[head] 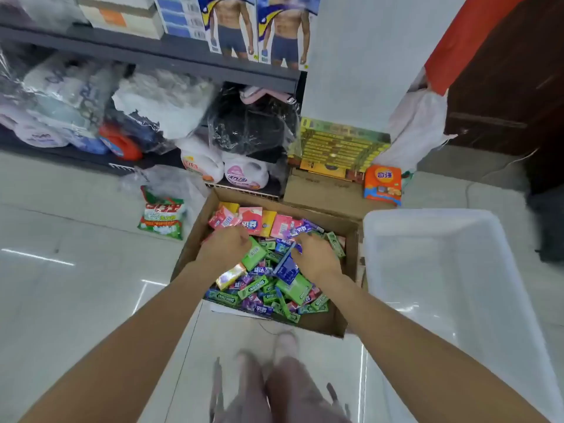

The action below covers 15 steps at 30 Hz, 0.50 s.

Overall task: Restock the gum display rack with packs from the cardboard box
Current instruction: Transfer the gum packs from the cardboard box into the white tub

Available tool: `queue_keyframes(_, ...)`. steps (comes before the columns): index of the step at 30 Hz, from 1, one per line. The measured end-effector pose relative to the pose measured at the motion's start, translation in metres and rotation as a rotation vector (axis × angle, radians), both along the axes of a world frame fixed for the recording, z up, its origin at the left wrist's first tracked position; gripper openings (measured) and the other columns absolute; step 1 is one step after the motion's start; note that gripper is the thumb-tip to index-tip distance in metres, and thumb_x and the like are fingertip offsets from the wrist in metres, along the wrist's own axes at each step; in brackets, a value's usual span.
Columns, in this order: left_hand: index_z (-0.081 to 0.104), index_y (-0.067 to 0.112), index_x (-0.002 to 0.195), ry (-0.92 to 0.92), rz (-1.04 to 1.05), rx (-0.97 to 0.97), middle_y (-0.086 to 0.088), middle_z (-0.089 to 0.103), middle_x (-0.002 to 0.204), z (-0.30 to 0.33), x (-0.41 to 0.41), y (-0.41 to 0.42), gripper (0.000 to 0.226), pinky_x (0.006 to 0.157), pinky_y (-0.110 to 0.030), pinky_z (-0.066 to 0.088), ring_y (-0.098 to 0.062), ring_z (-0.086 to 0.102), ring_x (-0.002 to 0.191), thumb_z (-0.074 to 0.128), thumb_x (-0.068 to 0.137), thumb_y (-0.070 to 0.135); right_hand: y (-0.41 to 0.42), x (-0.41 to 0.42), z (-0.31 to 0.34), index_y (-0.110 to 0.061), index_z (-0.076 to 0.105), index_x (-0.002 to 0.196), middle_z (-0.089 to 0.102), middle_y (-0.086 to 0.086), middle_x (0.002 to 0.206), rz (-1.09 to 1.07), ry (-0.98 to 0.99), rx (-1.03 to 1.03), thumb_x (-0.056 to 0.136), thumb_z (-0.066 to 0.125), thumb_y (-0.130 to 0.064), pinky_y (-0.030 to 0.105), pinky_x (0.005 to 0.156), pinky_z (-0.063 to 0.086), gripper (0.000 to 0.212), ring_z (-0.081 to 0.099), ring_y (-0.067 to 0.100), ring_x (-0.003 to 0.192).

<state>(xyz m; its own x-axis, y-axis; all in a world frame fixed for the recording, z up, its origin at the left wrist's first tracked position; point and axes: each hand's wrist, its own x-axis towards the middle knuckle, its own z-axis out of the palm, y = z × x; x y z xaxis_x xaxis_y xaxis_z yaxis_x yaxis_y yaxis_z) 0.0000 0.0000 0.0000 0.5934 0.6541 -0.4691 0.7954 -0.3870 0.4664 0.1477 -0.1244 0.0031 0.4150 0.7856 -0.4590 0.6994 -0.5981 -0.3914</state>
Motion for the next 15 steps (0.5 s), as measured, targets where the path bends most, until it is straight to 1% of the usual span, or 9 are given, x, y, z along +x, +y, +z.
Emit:
queue_keyframes(2,0.058,0.007,0.112,-0.003,-0.026,0.034,-0.016,0.063,0.098,-0.018,0.007,0.016,0.024,0.074,-0.035,0.049,-0.027,0.058,0.082,0.049,0.092,0.018,0.017,0.005,-0.016,-0.013,0.043,0.135,0.049,0.012,0.128,-0.023,-0.008,-0.031,0.097,0.045,-0.027,0.035,0.076,0.048,0.041,0.058,0.030,0.103)
queue_keyframes(4,0.051,0.010,0.126,0.029,-0.070,0.057,-0.014,0.057,0.114,-0.035,0.012,0.026,0.036,0.082,-0.038,0.050,-0.027,0.056,0.095,0.050,0.092,0.019,0.026,0.008,-0.030,-0.015,0.037,0.139,0.042,0.009,0.137,-0.039,-0.011,-0.059,0.097,0.045,-0.028,0.034,0.079,0.047,0.045,0.052,0.028,0.114)
queue_keyframes(6,0.040,0.012,0.137,0.060,-0.107,0.077,-0.013,0.048,0.131,-0.053,0.017,0.038,0.047,0.094,-0.041,0.046,-0.029,0.050,0.113,0.050,0.092,0.020,0.035,0.011,-0.047,-0.016,0.033,0.141,0.035,0.008,0.144,-0.052,-0.013,-0.074,0.096,0.047,-0.028,0.037,0.088,0.046,0.049,0.042,0.027,0.126)
queue_keyframes(8,0.030,0.014,0.144,0.091,-0.174,0.108,-0.010,0.033,0.147,-0.070,0.020,0.050,0.059,0.107,-0.040,0.036,-0.027,0.035,0.133,0.054,0.090,0.021,0.042,0.015,-0.064,-0.017,0.027,0.146,0.023,0.007,0.153,-0.054,-0.017,-0.095,0.095,0.048,-0.030,0.039,0.099,0.043,0.057,0.030,0.026,0.137)
queue_keyframes(9,0.024,0.015,0.146,0.106,-0.221,0.126,-0.008,0.025,0.152,-0.077,0.021,0.054,0.065,0.112,-0.040,0.029,-0.026,0.025,0.139,0.056,0.090,0.021,0.045,0.017,-0.072,-0.017,0.022,0.148,0.018,0.005,0.155,-0.045,-0.015,-0.108,0.095,0.050,-0.031,0.039,0.106,0.038,0.061,0.024,0.025,0.140)
queue_keyframes(10,0.020,0.014,0.147,0.125,-0.266,0.153,-0.006,0.018,0.155,-0.083,0.022,0.058,0.070,0.115,-0.040,0.023,-0.024,0.016,0.143,0.057,0.089,0.022,0.048,0.018,-0.079,-0.017,0.019,0.149,0.014,0.004,0.157,-0.029,-0.023,-0.121,0.094,0.050,-0.033,0.039,0.111,0.032,0.065,0.020,0.024,0.142)
queue_keyframes(12,0.012,0.014,0.149,0.161,-0.331,0.207,-0.004,0.009,0.157,-0.094,0.023,0.063,0.076,0.118,-0.041,0.015,-0.022,0.006,0.145,0.058,0.090,0.026,0.054,0.016,-0.090,-0.018,0.015,0.150,0.011,0.004,0.158,0.002,-0.071,-0.144,0.093,0.052,-0.037,0.037,0.116,0.022,0.070,0.014,0.023,0.144)
queue_keyframes(14,0.005,0.015,0.150,0.201,-0.352,0.232,-0.003,0.002,0.158,-0.105,0.021,0.065,0.080,0.118,-0.038,0.006,-0.021,-0.001,0.146,0.056,0.091,0.031,0.056,0.013,-0.098,-0.019,0.014,0.149,0.012,0.005,0.157,0.002,-0.119,-0.163,0.091,0.054,-0.040,0.037,0.117,0.016,0.074,0.013,0.023,0.145)
queue_keyframes(15,0.002,0.016,0.150,0.212,-0.347,0.237,-0.003,-0.001,0.159,-0.111,0.020,0.065,0.082,0.118,-0.038,0.004,-0.021,-0.003,0.146,0.057,0.091,0.032,0.056,0.011,-0.101,-0.019,0.014,0.149,0.014,0.005,0.157,-0.014,-0.136,-0.167,0.090,0.056,-0.041,0.038,0.116,0.016,0.076,0.014,0.024,0.144)
